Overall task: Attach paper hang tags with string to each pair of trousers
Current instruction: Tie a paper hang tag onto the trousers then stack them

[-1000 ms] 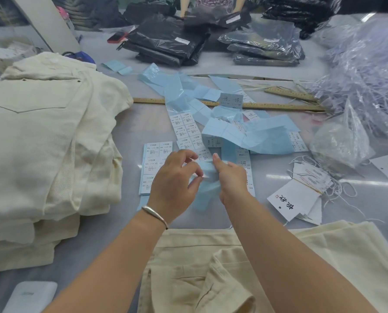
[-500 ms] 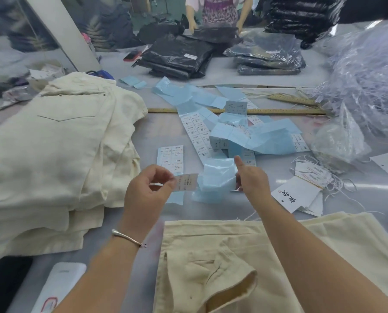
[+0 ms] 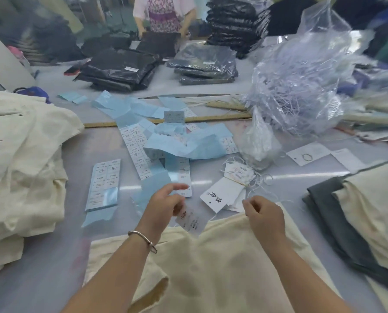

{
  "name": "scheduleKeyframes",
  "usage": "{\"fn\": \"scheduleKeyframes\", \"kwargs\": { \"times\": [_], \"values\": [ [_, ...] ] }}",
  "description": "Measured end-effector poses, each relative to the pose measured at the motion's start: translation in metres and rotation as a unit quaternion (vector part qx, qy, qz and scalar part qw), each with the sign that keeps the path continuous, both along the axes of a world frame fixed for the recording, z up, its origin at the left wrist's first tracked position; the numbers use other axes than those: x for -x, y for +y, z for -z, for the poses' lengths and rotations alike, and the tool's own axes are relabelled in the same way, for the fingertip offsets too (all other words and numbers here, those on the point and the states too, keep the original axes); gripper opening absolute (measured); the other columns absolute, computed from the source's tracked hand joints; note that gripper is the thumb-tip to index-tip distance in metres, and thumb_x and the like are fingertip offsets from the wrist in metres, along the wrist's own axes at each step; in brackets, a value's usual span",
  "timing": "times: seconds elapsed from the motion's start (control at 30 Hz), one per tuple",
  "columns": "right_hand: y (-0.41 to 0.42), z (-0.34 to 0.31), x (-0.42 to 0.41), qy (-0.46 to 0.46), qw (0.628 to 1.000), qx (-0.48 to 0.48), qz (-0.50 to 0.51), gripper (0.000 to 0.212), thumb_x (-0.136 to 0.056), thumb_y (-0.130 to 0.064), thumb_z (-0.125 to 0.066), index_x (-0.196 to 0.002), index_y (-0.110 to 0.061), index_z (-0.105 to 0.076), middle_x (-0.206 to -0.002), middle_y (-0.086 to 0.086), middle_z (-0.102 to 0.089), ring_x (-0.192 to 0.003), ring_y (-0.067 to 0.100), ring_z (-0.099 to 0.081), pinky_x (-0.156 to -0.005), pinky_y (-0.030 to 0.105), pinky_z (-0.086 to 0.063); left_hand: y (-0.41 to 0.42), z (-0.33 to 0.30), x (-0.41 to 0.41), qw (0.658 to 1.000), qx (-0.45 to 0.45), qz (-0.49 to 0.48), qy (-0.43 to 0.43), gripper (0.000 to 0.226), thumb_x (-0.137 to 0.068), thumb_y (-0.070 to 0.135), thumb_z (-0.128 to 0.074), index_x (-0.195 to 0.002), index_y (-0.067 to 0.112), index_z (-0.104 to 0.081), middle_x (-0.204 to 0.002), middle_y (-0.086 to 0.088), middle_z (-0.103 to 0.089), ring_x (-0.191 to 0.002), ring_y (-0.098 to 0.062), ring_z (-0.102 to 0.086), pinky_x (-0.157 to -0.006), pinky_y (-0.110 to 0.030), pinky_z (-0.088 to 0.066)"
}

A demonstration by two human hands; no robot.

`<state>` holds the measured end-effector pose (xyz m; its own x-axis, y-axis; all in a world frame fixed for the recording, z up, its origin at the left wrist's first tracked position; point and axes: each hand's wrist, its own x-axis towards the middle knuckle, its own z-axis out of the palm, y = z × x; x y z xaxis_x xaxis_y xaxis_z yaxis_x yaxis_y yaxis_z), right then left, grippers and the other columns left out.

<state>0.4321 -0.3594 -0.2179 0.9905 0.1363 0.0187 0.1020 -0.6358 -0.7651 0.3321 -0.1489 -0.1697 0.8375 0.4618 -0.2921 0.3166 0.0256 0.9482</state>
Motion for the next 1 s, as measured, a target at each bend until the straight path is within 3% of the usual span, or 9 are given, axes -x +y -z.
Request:
{"fn": "scheduleKeyframes", "kwargs": {
  "times": [0.1, 0.17, 0.27, 0.37, 0.47, 0.63, 0.73, 0.87, 1.0],
  "values": [
    [-0.019, 0.003, -0.016, -0.026, 0.999, 0.023, -0.023, 0.012, -0.083, -0.012, -0.064, -0.071, -0.015, -0.061, -0.067, -0.005, -0.060, -0.068, 0.018, -0.053, -0.058, 0.026, -0.032, -0.015, 0.010, -0.039, 0.981, -0.123, 0.079, 0.126, 0.015, -0.091, 0.011, -0.058, -0.080, 0.012, -0.067, -0.046, 0.007, -0.050, -0.041, -0.005, -0.043, -0.043, -0.014, -0.035],
    [-0.022, 0.005, -0.027, -0.055, 0.995, 0.047, -0.069, 0.010, -0.080, -0.009, -0.066, -0.085, -0.017, -0.067, -0.082, -0.005, -0.065, -0.080, 0.019, -0.058, -0.067, 0.023, -0.033, -0.021, 0.014, -0.058, 0.943, -0.210, 0.160, 0.201, 0.012, -0.086, 0.019, -0.066, -0.076, 0.012, -0.066, -0.060, 0.003, -0.060, -0.049, -0.006, -0.051, -0.047, -0.016, -0.039],
    [-0.007, 0.002, -0.049, -0.109, 0.953, 0.118, -0.257, 0.040, -0.077, -0.019, -0.075, -0.116, -0.018, -0.066, -0.122, -0.003, -0.064, -0.115, 0.020, -0.056, -0.093, 0.024, -0.035, -0.024, 0.014, -0.078, 0.907, -0.253, 0.223, 0.254, 0.017, -0.079, 0.024, -0.075, -0.068, 0.014, -0.066, -0.066, 0.001, -0.064, -0.051, -0.007, -0.055, -0.045, -0.015, -0.040],
    [0.023, -0.004, -0.073, -0.133, 0.860, 0.238, -0.431, 0.077, -0.077, -0.039, -0.075, -0.145, -0.027, -0.040, -0.154, -0.011, -0.031, -0.143, 0.012, -0.025, -0.111, 0.032, -0.021, -0.023, 0.012, -0.082, 0.894, -0.237, 0.251, 0.285, 0.018, -0.071, 0.028, -0.082, -0.069, 0.019, -0.067, -0.059, 0.008, -0.067, -0.049, -0.004, -0.061, -0.044, -0.014, -0.043],
    [0.049, -0.005, -0.093, -0.131, 0.793, 0.325, -0.498, 0.091, -0.071, -0.046, -0.078, -0.147, -0.027, -0.034, -0.153, -0.009, -0.033, -0.143, 0.013, -0.021, -0.114, 0.036, -0.021, -0.022, 0.016, -0.074, 0.889, -0.190, 0.274, 0.313, 0.024, -0.068, 0.029, -0.085, -0.071, 0.019, -0.063, -0.051, 0.011, -0.064, -0.044, -0.002, -0.059, -0.045, -0.015, -0.044],
    [0.070, -0.002, -0.102, -0.179, 0.721, 0.402, -0.535, 0.067, -0.068, -0.036, -0.079, -0.129, -0.027, -0.052, -0.121, -0.002, -0.049, -0.118, 0.021, -0.041, -0.096, 0.036, -0.034, -0.021, 0.032, -0.062, 0.935, -0.112, 0.191, 0.278, 0.025, -0.079, 0.027, -0.077, -0.067, 0.017, -0.057, -0.044, 0.012, -0.049, -0.038, -0.004, -0.047, -0.042, -0.014, -0.036],
    [0.070, 0.001, -0.102, -0.182, 0.725, 0.382, -0.543, 0.060, -0.070, -0.042, -0.077, -0.124, -0.027, -0.057, -0.114, -0.001, -0.049, -0.111, 0.021, -0.043, -0.091, 0.035, -0.039, -0.023, 0.036, -0.059, 0.950, -0.073, 0.162, 0.257, 0.022, -0.082, 0.022, -0.075, -0.069, 0.017, -0.059, -0.047, 0.011, -0.045, -0.039, -0.004, -0.043, -0.042, -0.014, -0.034],
    [0.065, -0.002, -0.100, -0.139, 0.758, 0.334, -0.542, 0.056, -0.076, -0.042, -0.073, -0.128, -0.030, -0.056, -0.121, -0.004, -0.051, -0.115, 0.018, -0.042, -0.090, 0.033, -0.040, -0.026, 0.038, -0.060, 0.954, -0.045, 0.158, 0.250, 0.017, -0.082, 0.024, -0.076, -0.076, 0.016, -0.062, -0.049, 0.009, -0.046, -0.041, -0.005, -0.042, -0.043, -0.015, -0.034],
    [0.060, -0.005, -0.092, -0.141, 0.783, 0.305, -0.524, 0.029, -0.088, -0.036, -0.058, -0.115, -0.028, -0.065, -0.116, -0.003, -0.061, -0.109, 0.020, -0.053, -0.082, 0.030, -0.042, -0.028, 0.036, -0.060, 0.955, -0.033, 0.160, 0.247, 0.016, -0.080, 0.027, -0.078, -0.073, 0.019, -0.066, -0.044, 0.013, -0.048, -0.038, -0.002, -0.044, -0.040, -0.012, -0.034]
  ]
}}
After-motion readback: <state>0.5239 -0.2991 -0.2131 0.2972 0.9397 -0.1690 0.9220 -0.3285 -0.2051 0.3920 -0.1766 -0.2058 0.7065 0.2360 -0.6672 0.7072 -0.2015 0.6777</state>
